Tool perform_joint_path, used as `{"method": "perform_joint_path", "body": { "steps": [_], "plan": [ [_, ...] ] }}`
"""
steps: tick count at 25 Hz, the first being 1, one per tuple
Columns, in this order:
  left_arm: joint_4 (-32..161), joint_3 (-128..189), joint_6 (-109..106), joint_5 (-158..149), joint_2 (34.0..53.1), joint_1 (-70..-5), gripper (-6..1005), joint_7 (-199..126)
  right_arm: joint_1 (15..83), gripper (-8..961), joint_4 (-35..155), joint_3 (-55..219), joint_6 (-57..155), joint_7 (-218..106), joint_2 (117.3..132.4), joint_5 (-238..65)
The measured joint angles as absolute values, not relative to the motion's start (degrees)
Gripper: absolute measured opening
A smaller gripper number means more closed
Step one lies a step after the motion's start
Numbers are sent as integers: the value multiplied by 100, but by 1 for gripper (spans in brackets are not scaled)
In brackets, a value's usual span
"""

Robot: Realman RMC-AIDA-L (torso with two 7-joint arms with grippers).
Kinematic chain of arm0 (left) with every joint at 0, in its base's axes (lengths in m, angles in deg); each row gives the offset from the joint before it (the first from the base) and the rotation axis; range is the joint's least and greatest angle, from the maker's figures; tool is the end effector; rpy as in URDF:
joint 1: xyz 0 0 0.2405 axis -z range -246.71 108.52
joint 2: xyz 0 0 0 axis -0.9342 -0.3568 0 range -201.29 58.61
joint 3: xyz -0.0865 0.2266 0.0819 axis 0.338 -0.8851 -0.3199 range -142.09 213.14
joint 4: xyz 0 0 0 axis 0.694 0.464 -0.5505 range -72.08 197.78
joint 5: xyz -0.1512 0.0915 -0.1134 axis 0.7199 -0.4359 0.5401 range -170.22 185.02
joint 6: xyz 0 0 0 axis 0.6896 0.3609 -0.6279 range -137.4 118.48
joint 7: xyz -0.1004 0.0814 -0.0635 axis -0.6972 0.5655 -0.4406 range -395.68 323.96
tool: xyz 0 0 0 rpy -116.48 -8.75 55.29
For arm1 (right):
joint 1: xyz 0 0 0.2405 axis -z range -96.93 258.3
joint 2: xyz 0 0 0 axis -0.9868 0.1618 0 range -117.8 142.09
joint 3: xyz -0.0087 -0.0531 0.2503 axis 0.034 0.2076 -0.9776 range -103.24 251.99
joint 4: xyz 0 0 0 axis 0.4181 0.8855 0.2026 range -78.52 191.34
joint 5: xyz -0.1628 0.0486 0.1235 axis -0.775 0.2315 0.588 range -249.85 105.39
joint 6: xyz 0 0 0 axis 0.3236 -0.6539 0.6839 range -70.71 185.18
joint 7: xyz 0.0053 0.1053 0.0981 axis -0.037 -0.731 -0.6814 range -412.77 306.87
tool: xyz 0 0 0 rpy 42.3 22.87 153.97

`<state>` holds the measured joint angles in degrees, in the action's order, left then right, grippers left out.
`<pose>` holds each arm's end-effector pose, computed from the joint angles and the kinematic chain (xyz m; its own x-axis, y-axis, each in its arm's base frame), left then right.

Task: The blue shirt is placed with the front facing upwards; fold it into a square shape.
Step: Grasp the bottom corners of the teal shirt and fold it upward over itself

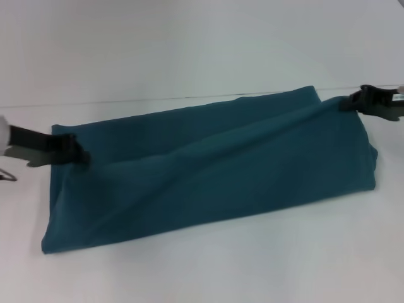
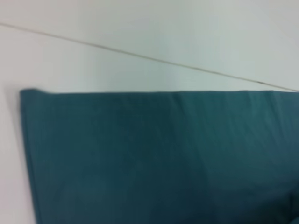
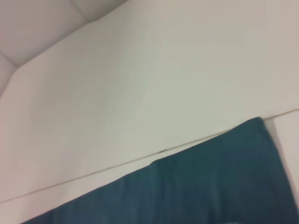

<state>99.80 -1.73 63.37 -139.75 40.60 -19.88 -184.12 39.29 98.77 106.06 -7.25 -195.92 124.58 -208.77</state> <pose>-0.2478 0.4333 0.0455 0.2505 0.9024 0.3506 0.9533 -0.1668 -0.2517 0.2854 0.4326 0.0877 0.1851 -0.7476 -0.6379 -0.9772 -0.0712 -0.2000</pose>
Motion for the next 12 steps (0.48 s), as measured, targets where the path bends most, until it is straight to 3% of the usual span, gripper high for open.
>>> {"method": "perform_joint_path", "body": {
  "steps": [12],
  "plan": [
    [9888, -165, 5443, -13924, 4210, -1948, 0, -18413, 3760, 40, 9284, 11466, 881, -19595, 12603, -20908]
  ]
}}
